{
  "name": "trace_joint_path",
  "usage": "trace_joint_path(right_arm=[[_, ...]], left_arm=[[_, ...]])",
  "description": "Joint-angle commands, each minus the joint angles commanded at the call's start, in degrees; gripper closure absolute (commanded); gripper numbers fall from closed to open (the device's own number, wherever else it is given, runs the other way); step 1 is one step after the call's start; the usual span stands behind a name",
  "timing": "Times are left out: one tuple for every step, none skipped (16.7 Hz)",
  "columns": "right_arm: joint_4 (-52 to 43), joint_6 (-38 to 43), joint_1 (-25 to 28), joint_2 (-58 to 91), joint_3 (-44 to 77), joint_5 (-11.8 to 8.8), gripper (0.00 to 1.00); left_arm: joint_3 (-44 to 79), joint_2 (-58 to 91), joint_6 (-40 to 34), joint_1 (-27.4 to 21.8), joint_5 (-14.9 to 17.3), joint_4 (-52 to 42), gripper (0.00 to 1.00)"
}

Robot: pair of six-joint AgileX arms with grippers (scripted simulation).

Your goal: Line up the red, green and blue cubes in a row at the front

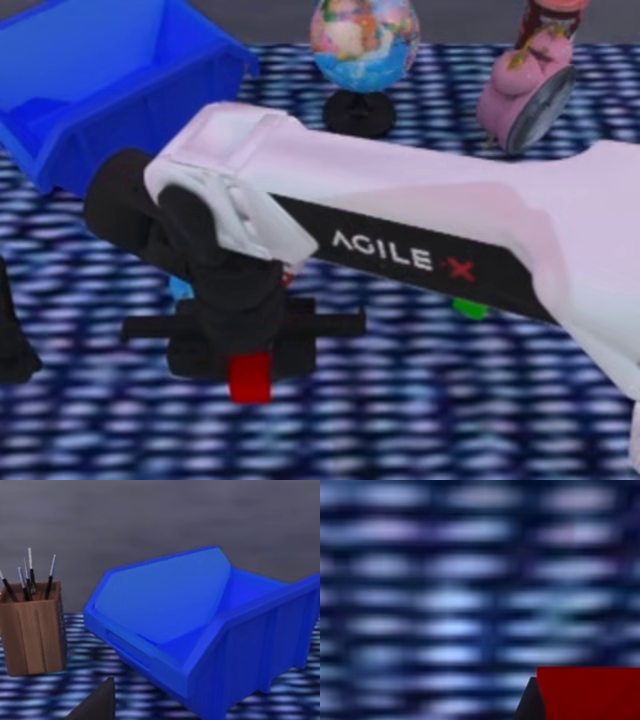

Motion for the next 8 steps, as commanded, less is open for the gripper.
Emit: trace_joint_path(right_arm=[[0.03,0.31,0.26,-0.08,-0.03,0.03,1.0],[0.03,0.31,0.26,-0.08,-0.03,0.03,1.0],[0.03,0.31,0.26,-0.08,-0.03,0.03,1.0],[0.03,0.31,0.26,-0.08,-0.03,0.03,1.0],[0.06,0.34,0.07,0.15,0.05,-0.09,1.0],[0.25,0.3,0.1,0.17,-0.13,-0.08,1.0],[1.05,0.21,0.19,0.29,-0.83,-0.06,1.0],[2.43,0.19,0.23,0.49,-1.93,-0.04,1.0]], left_arm=[[0.0,0.0,0.0,0.0,0.0,0.0,0.0],[0.0,0.0,0.0,0.0,0.0,0.0,0.0],[0.0,0.0,0.0,0.0,0.0,0.0,0.0],[0.0,0.0,0.0,0.0,0.0,0.0,0.0],[0.0,0.0,0.0,0.0,0.0,0.0,0.0],[0.0,0.0,0.0,0.0,0.0,0.0,0.0],[0.0,0.0,0.0,0.0,0.0,0.0,0.0],[0.0,0.0,0.0,0.0,0.0,0.0,0.0]])
